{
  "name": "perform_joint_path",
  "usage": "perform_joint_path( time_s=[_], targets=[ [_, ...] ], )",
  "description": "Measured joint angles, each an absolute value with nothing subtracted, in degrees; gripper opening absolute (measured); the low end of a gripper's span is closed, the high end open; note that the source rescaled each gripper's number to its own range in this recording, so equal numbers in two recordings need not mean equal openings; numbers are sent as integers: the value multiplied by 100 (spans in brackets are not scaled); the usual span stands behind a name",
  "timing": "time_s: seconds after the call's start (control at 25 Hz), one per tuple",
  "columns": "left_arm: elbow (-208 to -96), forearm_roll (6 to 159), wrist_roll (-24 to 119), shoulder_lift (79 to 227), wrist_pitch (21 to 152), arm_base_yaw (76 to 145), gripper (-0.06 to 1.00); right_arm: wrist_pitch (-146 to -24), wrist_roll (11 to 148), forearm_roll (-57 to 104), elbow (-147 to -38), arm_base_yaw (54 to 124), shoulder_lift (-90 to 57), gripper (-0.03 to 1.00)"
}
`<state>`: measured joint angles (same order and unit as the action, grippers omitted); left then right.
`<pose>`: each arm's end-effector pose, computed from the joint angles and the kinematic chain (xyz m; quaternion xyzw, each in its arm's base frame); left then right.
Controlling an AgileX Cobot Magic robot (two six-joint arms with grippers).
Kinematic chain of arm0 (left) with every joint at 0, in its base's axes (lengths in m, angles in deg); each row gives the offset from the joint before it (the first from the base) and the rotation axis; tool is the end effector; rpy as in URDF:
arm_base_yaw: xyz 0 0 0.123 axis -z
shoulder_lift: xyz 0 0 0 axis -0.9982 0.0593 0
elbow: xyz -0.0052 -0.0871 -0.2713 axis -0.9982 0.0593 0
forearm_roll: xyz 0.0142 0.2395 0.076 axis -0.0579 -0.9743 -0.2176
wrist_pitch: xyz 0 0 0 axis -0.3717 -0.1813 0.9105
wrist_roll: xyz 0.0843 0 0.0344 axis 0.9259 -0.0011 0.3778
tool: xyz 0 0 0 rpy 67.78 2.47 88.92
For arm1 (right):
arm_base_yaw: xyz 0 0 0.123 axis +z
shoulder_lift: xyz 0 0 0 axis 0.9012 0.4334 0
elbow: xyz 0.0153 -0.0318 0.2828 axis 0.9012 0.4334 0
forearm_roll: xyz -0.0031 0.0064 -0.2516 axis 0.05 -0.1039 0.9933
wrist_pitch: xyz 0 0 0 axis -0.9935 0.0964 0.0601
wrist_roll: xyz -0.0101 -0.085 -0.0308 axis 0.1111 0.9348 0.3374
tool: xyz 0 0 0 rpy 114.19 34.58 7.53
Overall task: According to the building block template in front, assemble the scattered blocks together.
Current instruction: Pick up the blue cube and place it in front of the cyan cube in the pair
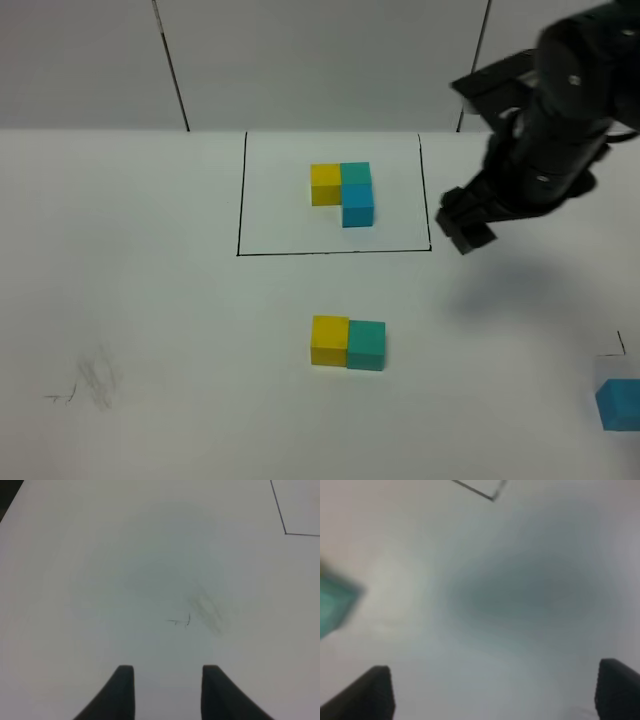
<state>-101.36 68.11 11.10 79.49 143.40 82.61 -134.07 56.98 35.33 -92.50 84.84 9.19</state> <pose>-0.0071 0.0006 0.2782 -0.0451 0.8501 0.0157 0.5245 0.3370 0.1205 0.2740 -0.1920 0.9676 -0.0031 0.1639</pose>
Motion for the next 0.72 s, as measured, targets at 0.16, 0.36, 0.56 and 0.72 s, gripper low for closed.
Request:
perform_joint_path(
  time_s=[0.16,0.36,0.56,0.72],
  targets=[
    [-10136,6811,1116,7949,14340,8261,0,-12578,5378,3533,-7850,7748,-43,73],
    [-10136,6811,1116,7949,14340,8261,0,-12095,5149,3540,-6872,7003,-534,73],
    [-10136,6811,1110,7949,14340,8261,0,-11818,5136,3551,-6266,6718,-509,73],
    [-10136,6811,1115,7949,14340,8261,0,-11680,5135,3551,-5929,6692,-509,73]
  ],
)
